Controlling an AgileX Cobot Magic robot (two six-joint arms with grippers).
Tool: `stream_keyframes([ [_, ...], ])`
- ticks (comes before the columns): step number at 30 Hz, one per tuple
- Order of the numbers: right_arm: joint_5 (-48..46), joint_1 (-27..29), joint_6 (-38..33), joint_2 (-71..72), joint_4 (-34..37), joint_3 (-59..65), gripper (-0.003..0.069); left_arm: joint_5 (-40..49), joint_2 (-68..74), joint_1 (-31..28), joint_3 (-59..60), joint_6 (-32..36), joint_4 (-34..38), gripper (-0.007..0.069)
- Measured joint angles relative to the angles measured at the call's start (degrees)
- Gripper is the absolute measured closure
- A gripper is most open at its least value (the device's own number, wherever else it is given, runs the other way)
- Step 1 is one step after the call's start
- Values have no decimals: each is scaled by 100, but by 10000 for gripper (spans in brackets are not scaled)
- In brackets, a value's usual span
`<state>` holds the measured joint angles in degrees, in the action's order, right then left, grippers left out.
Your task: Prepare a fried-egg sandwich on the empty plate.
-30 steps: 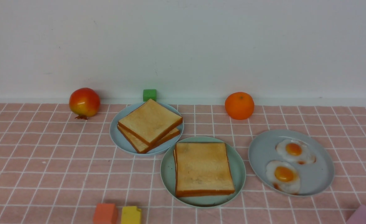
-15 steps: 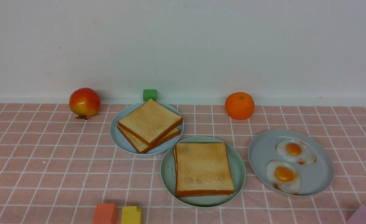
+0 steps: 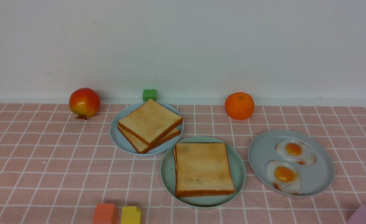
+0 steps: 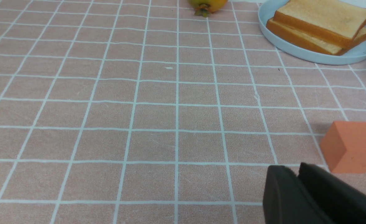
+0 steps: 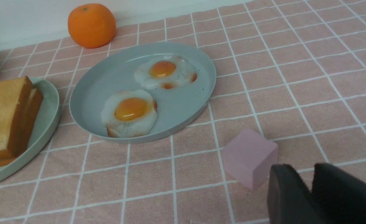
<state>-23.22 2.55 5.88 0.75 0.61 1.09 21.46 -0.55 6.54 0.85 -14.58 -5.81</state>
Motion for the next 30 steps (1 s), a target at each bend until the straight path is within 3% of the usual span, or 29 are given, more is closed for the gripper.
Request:
stream_keyframes([
  [30,3,0,0,0,0,0,460,-6,0,0,1,0,0,485],
])
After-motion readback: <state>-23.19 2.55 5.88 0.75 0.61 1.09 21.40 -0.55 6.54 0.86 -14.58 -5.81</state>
